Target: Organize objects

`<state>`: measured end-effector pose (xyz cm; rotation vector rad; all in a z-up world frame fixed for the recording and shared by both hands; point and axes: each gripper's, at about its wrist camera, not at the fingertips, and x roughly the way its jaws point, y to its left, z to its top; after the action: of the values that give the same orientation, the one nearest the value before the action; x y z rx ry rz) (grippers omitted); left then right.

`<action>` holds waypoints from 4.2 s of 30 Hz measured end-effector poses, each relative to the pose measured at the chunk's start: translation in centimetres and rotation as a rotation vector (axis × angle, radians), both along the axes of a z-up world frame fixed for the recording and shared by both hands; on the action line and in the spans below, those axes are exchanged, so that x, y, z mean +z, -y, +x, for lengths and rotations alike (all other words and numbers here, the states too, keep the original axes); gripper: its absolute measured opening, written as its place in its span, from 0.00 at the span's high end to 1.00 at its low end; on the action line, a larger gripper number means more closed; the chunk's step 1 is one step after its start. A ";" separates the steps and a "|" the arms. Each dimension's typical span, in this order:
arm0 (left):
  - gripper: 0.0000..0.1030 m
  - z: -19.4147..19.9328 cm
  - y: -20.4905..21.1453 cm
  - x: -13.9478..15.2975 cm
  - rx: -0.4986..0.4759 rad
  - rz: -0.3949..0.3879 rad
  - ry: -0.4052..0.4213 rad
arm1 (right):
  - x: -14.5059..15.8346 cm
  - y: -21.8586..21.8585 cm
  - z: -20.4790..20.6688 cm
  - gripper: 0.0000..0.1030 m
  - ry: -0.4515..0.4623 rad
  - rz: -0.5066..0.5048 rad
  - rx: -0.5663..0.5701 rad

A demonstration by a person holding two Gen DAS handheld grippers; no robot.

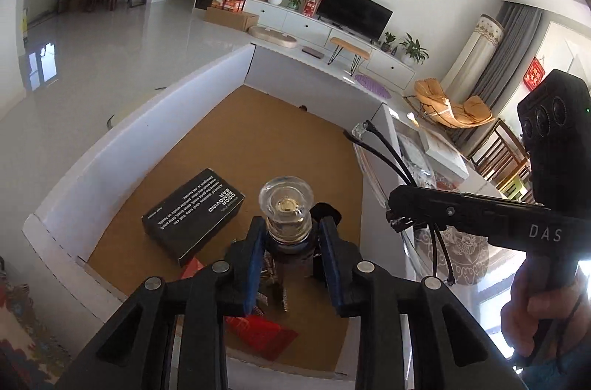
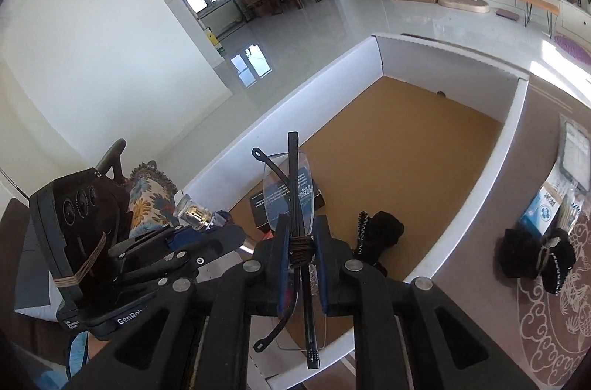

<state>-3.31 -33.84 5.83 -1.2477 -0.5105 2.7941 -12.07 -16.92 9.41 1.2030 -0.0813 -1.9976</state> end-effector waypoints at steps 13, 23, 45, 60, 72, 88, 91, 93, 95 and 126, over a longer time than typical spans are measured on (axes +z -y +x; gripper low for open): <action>0.12 1.8 -6.5 1.0 0.033 -0.119 -0.129 | -0.8 -11.1 3.9 0.00 -0.279 -0.013 -0.234; 0.00 7.5 -27.3 2.2 -0.456 -0.089 -0.236 | -10.7 -31.6 6.1 0.00 -0.153 0.339 -0.615; 0.00 -4.0 -32.8 -10.1 -0.294 -0.386 0.003 | -15.3 -33.8 4.8 0.00 -0.139 0.432 -0.626; 0.00 -4.7 -32.2 -11.4 -0.312 -0.325 0.086 | -15.3 -33.8 4.9 0.00 -0.139 0.431 -0.627; 0.00 -4.7 -32.1 -11.4 -0.314 -0.326 0.087 | -15.3 -33.8 4.8 0.00 -0.139 0.431 -0.627; 0.00 -4.1 -31.7 -11.4 -0.367 -0.327 0.091 | -15.3 -33.8 4.9 0.00 -0.139 0.431 -0.627; 0.00 -4.2 -31.7 -11.3 -0.390 -0.330 0.096 | -15.3 -33.8 4.9 0.00 -0.139 0.431 -0.627; 0.00 -4.1 -31.5 -11.3 -0.412 -0.329 0.097 | -15.3 -33.8 4.9 0.00 -0.139 0.431 -0.627; 0.00 -4.0 -31.5 -11.3 -0.418 -0.329 0.092 | -15.3 -33.8 4.9 0.00 -0.140 0.431 -0.627; 0.00 -2.0 -29.0 -11.4 -0.401 -0.327 0.064 | -15.3 -33.7 4.8 0.00 -0.140 0.431 -0.627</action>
<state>-5.27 -4.86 -5.62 -1.3177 0.1915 2.5613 -7.25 16.83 -5.89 1.4160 0.0544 -2.7447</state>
